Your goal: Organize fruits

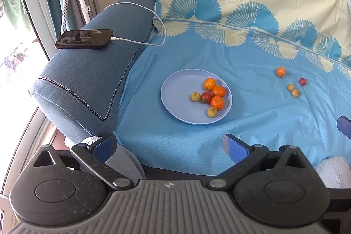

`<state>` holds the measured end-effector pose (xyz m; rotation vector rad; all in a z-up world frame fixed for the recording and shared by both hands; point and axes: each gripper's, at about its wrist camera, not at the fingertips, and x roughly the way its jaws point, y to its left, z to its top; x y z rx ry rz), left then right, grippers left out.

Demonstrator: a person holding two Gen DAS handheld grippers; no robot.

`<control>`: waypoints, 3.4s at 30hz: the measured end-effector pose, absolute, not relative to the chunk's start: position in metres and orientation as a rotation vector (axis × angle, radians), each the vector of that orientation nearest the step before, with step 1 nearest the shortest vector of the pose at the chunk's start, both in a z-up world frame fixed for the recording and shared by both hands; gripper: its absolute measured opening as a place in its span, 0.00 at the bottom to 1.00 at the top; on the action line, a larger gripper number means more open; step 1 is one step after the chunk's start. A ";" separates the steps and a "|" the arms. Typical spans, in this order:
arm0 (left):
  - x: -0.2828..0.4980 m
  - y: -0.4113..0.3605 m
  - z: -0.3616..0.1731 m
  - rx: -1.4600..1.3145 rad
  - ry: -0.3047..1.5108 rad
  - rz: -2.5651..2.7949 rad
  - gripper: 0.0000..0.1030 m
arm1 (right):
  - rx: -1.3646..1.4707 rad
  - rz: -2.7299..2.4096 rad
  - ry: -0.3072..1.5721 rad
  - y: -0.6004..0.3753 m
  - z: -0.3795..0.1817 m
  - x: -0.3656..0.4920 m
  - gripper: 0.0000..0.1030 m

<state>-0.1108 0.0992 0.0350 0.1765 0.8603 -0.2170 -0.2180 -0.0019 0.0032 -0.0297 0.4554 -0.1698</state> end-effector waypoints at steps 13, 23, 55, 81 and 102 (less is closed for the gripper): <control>-0.103 0.096 0.027 0.193 0.887 -0.211 1.00 | -0.011 -0.167 0.485 -0.007 -0.003 -0.211 0.99; -0.090 0.089 0.016 0.214 0.922 -0.203 1.00 | 0.026 -0.181 0.520 -0.016 -0.013 -0.201 0.99; 0.066 -0.158 -0.057 0.349 1.036 -0.319 1.00 | 0.098 -0.607 0.616 -0.282 -0.139 -0.087 0.99; 0.095 -0.365 -0.174 0.357 1.136 -0.528 0.74 | 0.310 -0.899 0.623 -0.412 -0.201 -0.066 0.27; 0.021 -0.160 -0.018 0.320 0.907 -0.467 0.26 | 0.251 -0.801 0.383 -0.330 -0.102 -0.131 0.27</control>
